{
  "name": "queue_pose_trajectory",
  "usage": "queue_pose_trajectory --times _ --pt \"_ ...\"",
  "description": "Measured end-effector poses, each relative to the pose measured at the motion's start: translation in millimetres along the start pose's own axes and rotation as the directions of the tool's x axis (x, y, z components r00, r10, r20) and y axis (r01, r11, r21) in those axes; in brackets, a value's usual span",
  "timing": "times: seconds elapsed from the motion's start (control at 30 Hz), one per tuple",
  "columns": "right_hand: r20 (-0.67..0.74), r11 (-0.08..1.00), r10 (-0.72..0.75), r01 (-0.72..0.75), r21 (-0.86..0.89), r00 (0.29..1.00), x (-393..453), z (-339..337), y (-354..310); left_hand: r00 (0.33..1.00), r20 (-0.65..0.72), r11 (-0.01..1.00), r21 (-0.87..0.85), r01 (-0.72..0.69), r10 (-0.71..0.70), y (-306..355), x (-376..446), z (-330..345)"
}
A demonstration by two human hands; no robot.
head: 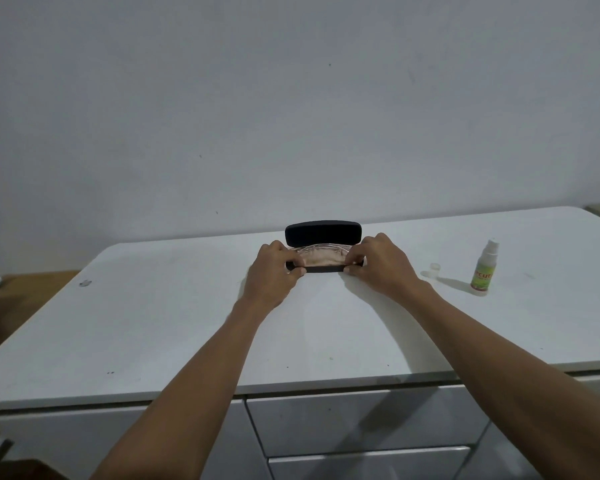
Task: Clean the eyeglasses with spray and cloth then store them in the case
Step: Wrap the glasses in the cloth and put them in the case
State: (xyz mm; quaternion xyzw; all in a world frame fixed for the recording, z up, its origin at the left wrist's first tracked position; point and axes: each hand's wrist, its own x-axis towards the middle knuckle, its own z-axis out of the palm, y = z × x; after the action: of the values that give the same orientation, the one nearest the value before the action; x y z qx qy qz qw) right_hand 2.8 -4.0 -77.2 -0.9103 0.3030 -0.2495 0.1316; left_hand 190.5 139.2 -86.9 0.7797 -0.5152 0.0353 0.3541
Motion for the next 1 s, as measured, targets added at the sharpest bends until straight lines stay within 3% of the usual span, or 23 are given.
queue_pose_trajectory --times 0.2,0.47,0.67,1.0 --pt "-0.058 0.987 0.047 -0.056 -0.152 0.997 -5.7 -0.1 -7.9 0.999 -0.017 0.997 0.067 0.042 -0.041 3.0 -1.0 -2.7" --pt "-0.100 0.987 0.079 -0.092 -0.133 0.992 -9.0 -3.3 -11.8 1.000 -0.018 0.996 0.092 0.017 -0.015 0.7 -2.8 -2.9" --pt "-0.052 0.970 0.116 -0.124 -0.208 0.992 -9.8 -1.0 -13.1 0.998 -0.023 0.996 0.075 0.054 -0.053 0.5 -1.2 -4.3" --pt "-0.062 0.955 0.246 -0.253 -0.155 0.967 -13.1 -1.2 -20.5 0.999 0.038 0.973 0.231 -0.010 0.002 0.9 -5.1 -7.1"
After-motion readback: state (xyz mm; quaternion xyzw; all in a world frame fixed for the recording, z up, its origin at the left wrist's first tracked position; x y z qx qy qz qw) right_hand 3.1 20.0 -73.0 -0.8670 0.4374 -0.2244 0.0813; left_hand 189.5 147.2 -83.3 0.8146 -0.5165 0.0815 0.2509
